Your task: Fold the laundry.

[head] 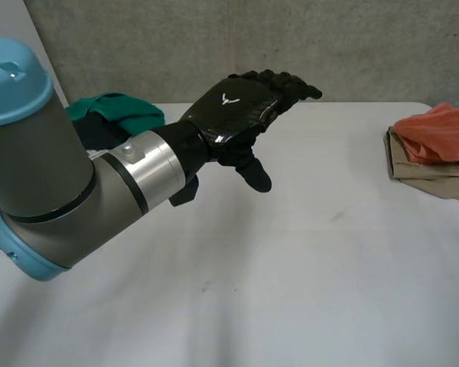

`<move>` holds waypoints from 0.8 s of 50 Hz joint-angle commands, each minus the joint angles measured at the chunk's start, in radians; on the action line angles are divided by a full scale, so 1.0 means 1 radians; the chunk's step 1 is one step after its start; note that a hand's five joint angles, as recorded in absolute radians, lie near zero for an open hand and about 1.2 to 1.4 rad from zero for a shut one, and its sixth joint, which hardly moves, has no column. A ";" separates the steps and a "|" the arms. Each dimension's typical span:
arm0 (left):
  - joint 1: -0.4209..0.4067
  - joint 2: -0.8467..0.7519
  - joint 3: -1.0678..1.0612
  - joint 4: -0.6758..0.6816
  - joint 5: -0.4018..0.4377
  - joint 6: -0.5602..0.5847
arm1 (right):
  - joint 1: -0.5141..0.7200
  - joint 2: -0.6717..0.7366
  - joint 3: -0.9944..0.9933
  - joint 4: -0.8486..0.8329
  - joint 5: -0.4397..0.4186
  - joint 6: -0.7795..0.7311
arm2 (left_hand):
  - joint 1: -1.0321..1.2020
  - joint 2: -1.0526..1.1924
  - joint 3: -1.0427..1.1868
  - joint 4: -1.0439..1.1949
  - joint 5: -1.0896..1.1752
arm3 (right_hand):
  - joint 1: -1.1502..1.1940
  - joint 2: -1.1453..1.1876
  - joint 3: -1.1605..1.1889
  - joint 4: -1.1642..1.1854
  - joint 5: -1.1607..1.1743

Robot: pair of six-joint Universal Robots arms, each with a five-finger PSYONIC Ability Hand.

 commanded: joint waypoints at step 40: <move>0.610 -0.406 0.094 0.224 -0.060 0.497 | 0.538 -0.517 0.719 -0.065 0.056 -0.075 | 0.249 0.226 0.229 0.225 0.218 | -0.055 -0.044 -0.042 -0.044 -0.045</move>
